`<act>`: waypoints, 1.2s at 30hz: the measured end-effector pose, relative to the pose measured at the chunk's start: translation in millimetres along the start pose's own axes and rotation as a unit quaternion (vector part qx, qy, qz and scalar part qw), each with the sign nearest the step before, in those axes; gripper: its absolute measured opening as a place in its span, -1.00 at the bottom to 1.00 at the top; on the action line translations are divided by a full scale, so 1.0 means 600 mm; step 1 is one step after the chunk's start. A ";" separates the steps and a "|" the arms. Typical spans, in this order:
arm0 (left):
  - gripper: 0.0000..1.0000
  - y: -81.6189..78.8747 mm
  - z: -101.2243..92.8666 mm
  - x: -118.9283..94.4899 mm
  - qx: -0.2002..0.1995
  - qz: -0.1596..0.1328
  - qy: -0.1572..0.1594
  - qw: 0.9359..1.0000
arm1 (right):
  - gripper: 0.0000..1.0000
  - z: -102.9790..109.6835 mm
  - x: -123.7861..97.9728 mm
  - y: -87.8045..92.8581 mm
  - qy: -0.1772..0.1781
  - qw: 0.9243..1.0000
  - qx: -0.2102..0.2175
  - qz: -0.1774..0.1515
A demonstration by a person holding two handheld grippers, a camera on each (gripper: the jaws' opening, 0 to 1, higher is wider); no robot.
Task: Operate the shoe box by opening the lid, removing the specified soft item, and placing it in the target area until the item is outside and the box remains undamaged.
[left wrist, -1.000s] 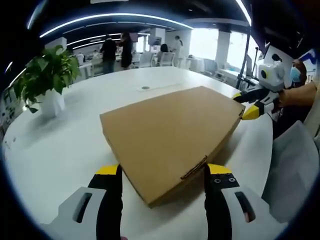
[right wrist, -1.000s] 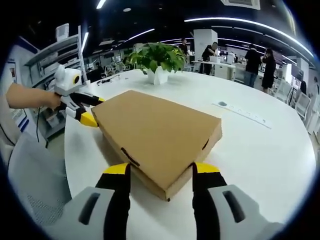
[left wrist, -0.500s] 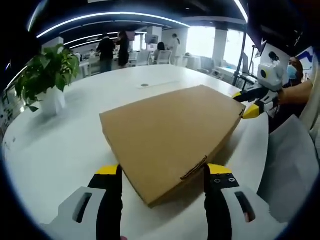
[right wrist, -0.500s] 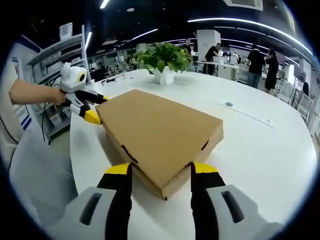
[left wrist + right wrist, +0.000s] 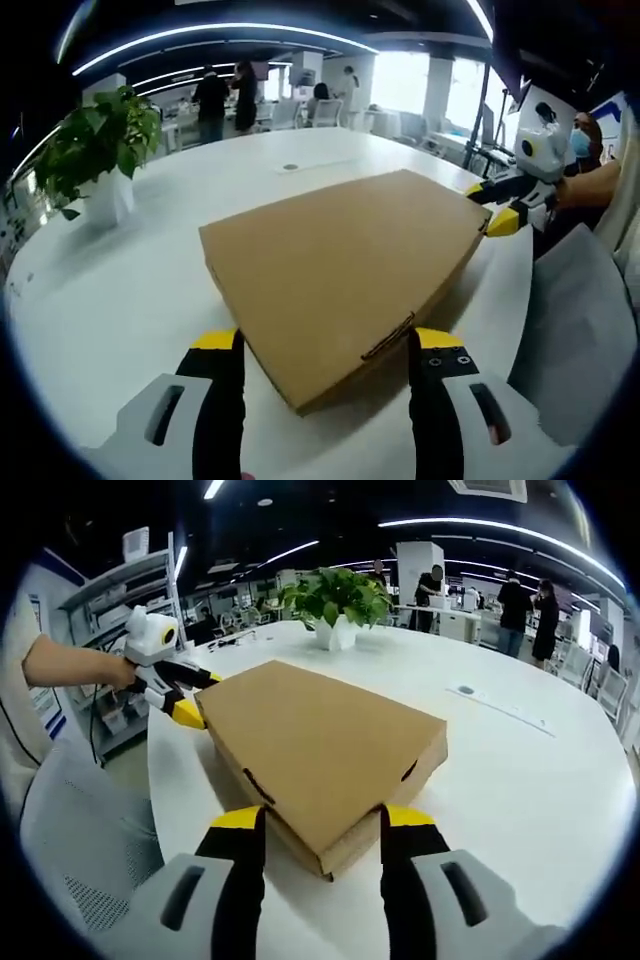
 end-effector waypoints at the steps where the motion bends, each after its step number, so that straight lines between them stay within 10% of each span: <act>1: 0.34 0.000 -0.001 -0.001 0.000 -0.001 0.000 1.000 | -0.17 0.000 0.000 0.000 0.001 1.000 -0.001 -0.001; 36: 0.43 -0.029 0.003 -0.018 -0.040 -0.007 0.021 0.999 | -0.11 0.008 -0.014 -0.026 0.015 0.999 0.024 -0.032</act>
Point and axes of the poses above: the point that each gripper's makers call its tool centre point, and the gripper's own axes: x roughly forward along the fingers, z roughly to its left, y roughly out of its underside, the point moved 8 cm from there along -x, roughly backward along the fingers, and after that the axes turned 4 degrees about -y, right-handed, at the moved point
